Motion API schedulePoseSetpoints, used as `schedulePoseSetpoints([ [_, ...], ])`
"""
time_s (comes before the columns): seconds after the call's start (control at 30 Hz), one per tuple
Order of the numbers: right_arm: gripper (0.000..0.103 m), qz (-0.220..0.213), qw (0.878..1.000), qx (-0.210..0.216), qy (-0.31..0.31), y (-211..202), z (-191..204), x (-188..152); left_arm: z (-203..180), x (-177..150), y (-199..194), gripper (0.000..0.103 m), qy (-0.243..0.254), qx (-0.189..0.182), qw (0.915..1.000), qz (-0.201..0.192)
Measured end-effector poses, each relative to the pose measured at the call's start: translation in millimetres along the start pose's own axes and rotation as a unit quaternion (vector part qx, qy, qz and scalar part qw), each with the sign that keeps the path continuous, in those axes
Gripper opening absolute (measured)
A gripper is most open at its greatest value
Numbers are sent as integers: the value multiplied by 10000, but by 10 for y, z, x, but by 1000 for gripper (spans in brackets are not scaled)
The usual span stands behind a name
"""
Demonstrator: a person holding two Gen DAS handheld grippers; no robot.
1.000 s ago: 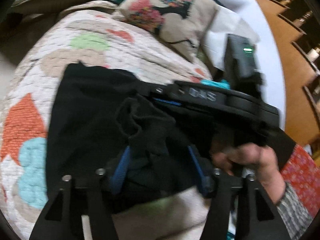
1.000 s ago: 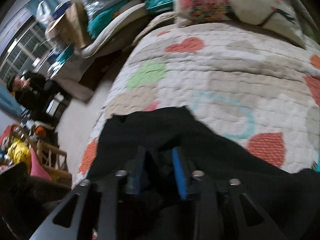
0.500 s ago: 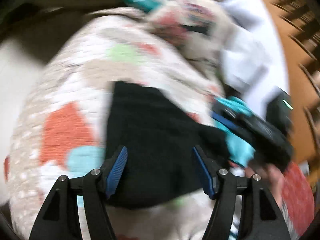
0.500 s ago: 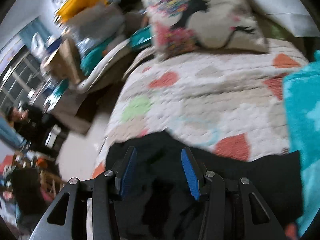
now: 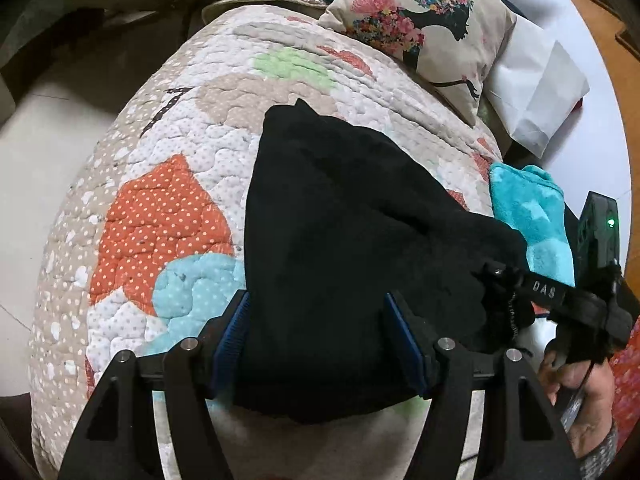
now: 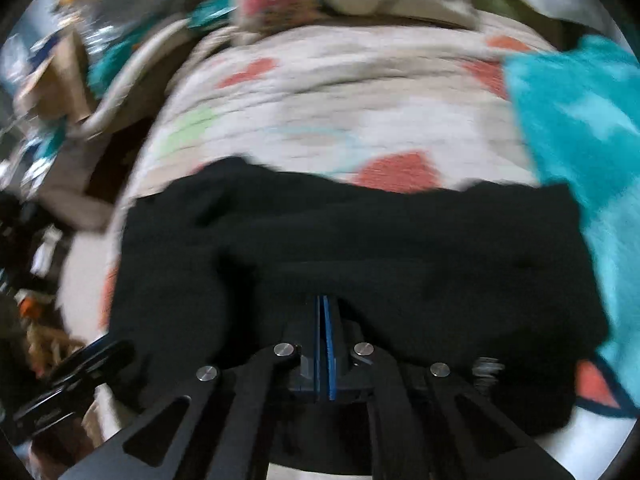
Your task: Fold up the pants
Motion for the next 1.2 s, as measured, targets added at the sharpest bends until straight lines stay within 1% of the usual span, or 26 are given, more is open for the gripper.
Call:
schedulePoseSetpoints([
  [0.03,6,-53,10000,-18,75,-47,-23,28,15,-17,4,66,-19,12,10000,-26],
  [0.07,7,-172,9998,101,91,-118,17,94,37,-31,10,66,-44,14,10000,-66],
  [0.1,7,-297,9990,338,-19,-203,121,173,25,-28,38,66,-64,15,9999,-108],
  [0.13,12,-349,9982,468,-157,-245,227,229,27,-26,36,66,-75,28,9999,-149],
  [0.17,33,-382,9962,650,-443,-292,413,312,27,-41,33,60,-58,115,9997,-184],
  [0.2,49,-380,9936,778,-720,-313,588,375,39,-45,24,55,-38,200,9996,-188],
  [0.23,74,-344,9898,921,-1034,-315,798,441,54,-42,21,44,-32,289,9994,-186],
  [0.27,76,-223,9842,1060,-1404,-276,1044,507,78,-40,18,35,-70,342,9992,-189],
  [0.37,76,107,9732,924,-2102,-48,1597,635,175,-28,-3,28,-371,147,9991,-124],
  [0.43,75,378,9665,844,-2395,189,1897,709,213,-16,1,27,-513,54,9986,-88],
  [0.5,72,618,9622,661,-2567,420,2072,729,207,-20,-3,26,-508,97,9986,-93],
  [0.53,54,754,9603,523,-2634,546,2102,730,199,-24,-6,26,-494,132,9986,-103],
  [0.57,26,942,9573,286,-2718,678,2134,696,197,-30,-6,26,-492,174,9986,-110],
  [0.6,26,1007,9547,71,-2797,763,2157,690,200,-30,-7,26,-507,199,9984,-118],
  [0.63,25,938,9527,15,-2890,768,2197,692,205,-28,-9,25,-540,195,9983,-116],
  [0.67,18,926,9522,17,-2911,750,2213,696,217,-23,-13,25,-585,195,9981,-98],
  [0.73,12,898,9537,126,-2869,712,2232,737,240,-20,-29,24,-632,210,9978,-72],
  [0.8,10,857,9561,234,-2794,687,2269,794,278,-14,-46,22,-684,199,9975,-29],
  [0.9,6,772,9560,300,-2814,667,2410,862,359,5,-62,21,-788,138,9968,28],
  [1.0,6,663,9617,605,-2590,647,2502,945,352,8,-83,21,-734,134,9972,63],
  [1.07,13,608,9653,668,-2449,581,2427,1019,340,-7,-134,21,-711,133,9974,30],
  [1.1,15,497,9679,684,-2367,488,2339,1065,319,-12,-167,21,-653,156,9977,9],
  [1.13,18,336,9728,647,-2199,364,2173,1111,300,-9,-194,21,-597,187,9980,-22],
  [1.2,18,119,9794,438,-1969,164,1892,1118,287,23,-273,22,-539,244,9981,-153],
])
Point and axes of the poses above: each gripper's, at about its wrist camera, not at the fingertips, and y roughly the way its jaws point, z to its left, x to its top, the point moved 6 cm from there along y, roughly the way its jaws point, and after that the axes turned 8 degrees about z, right-handed, at the moved point
